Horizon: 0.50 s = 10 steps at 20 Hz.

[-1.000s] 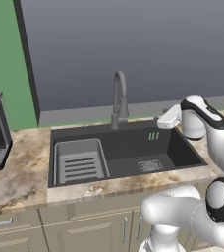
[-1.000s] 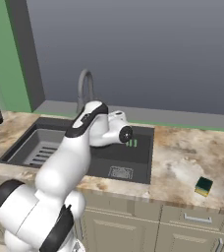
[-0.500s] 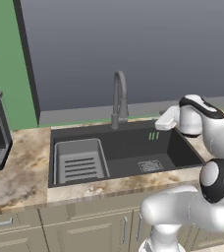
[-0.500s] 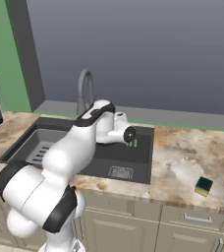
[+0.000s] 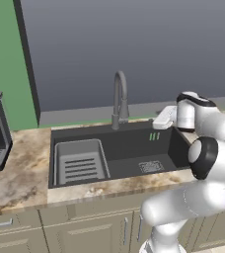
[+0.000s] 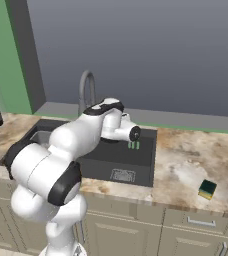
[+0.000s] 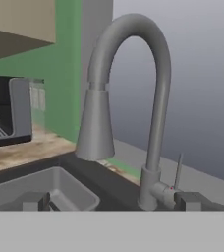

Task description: Soak the sponge with water for a few seconds and then drop it inside the sink.

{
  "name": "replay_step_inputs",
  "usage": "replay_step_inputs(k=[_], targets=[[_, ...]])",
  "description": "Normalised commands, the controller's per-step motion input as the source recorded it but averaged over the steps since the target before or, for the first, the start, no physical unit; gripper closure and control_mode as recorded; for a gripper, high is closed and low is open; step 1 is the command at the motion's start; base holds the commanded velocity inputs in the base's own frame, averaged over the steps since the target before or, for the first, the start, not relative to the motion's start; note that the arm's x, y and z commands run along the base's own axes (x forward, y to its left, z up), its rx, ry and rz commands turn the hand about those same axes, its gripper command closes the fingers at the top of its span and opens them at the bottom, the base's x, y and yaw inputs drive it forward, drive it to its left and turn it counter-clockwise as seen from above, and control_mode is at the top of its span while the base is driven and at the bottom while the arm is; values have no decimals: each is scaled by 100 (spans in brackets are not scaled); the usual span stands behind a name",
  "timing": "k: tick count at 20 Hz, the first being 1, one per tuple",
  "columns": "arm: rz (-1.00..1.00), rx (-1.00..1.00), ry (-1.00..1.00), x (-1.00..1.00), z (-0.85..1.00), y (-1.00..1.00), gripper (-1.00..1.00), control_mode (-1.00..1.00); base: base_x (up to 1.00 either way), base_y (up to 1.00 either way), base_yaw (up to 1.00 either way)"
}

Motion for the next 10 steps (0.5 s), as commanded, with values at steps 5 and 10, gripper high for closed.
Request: replay_step_inputs(k=[5, 10], targets=[[2, 0, 0, 30, -12, 8, -100, -100, 0, 0, 0], [2, 0, 0, 33, -1, 12, -100, -100, 0, 0, 0]])
